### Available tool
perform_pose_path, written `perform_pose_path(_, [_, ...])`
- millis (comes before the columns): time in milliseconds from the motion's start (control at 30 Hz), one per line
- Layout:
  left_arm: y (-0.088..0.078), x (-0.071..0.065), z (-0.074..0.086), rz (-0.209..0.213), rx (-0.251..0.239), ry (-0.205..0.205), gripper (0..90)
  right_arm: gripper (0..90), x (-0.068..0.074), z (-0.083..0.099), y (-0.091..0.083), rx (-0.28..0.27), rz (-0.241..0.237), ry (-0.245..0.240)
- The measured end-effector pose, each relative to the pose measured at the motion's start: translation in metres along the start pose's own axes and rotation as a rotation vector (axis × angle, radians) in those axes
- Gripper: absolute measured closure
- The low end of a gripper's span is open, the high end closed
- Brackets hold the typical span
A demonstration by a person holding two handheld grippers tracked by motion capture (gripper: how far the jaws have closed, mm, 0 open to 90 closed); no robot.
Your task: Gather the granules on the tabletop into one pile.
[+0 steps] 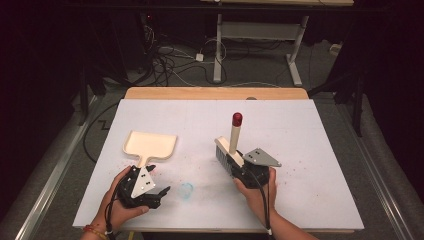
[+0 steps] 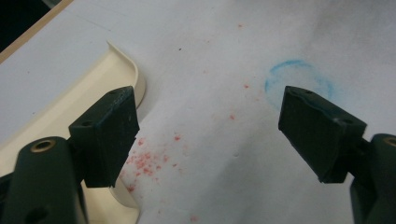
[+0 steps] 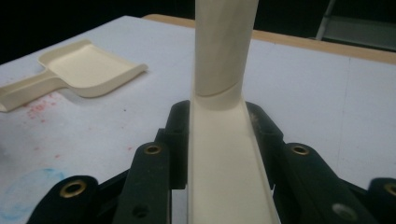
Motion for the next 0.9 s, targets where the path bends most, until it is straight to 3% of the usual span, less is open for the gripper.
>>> perform_pose_path(200, [0.000,0.000,0.000,-0.002,0.000,0.005,19.2,67.3,-0.003,-0.014,-0.028,-0.063,-0.026,-0.036])
perform_pose_path(333, [0.001,0.000,0.000,-0.002,0.001,0.002,19.2,67.3,-0.011,-0.019,-0.037,-0.065,-0.036,-0.070])
perform_pose_path(367, [0.001,0.000,0.000,-0.002,0.002,0.003,19.2,67.2,-0.021,-0.019,-0.040,-0.054,-0.007,-0.100])
perform_pose_path(433, [0.001,0.000,0.000,0.000,0.002,0.002,19.2,67.2,-0.031,-0.020,-0.039,-0.046,-0.015,-0.148])
perform_pose_path(500, [0.002,0.000,0.000,-0.002,0.004,0.003,19.2,67.1,-0.041,-0.021,-0.033,-0.051,-0.040,-0.240])
perform_pose_path(533, [0.002,0.000,0.000,0.000,0.006,0.005,19.2,67.1,-0.041,-0.021,-0.033,-0.051,-0.040,-0.240])
perform_pose_path(600, [0.003,0.000,-0.001,-0.001,0.010,0.006,19.2,67.1,-0.050,-0.022,-0.023,-0.070,-0.042,-0.328])
perform_pose_path(633, [0.003,-0.001,-0.001,0.001,0.010,0.005,19.2,67.1,-0.057,-0.025,-0.010,-0.067,-0.086,-0.405])
perform_pose_path(733, [0.004,0.000,-0.003,-0.001,0.012,0.007,19.2,67.1,-0.061,-0.031,0.002,-0.079,-0.120,-0.437])
perform_pose_path(767, [0.005,0.001,-0.003,0.000,0.013,0.006,19.2,67.2,-0.064,-0.037,0.016,-0.066,-0.175,-0.456])
perform_pose_path(833, [0.006,0.002,-0.003,0.001,0.014,0.003,19.2,67.2,-0.065,-0.043,0.032,-0.057,-0.221,-0.461])
perform_pose_path(867, [0.006,0.003,-0.002,0.003,0.017,0.001,19.2,67.2,-0.065,-0.043,0.032,-0.057,-0.221,-0.461])
perform_pose_path(900, [0.007,0.003,-0.002,0.006,0.020,0.001,19.2,67.3,-0.065,-0.047,0.048,-0.031,-0.262,-0.479])
Point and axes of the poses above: each handheld gripper's, and its own axes: y roughly forward along the jaws, z roughly out of its underside, x roughly to its left, the point moved 6 cm from there along y, roughly forward along the jaws, and after that the axes turned 15 degrees about x, right-handed, at the moved point
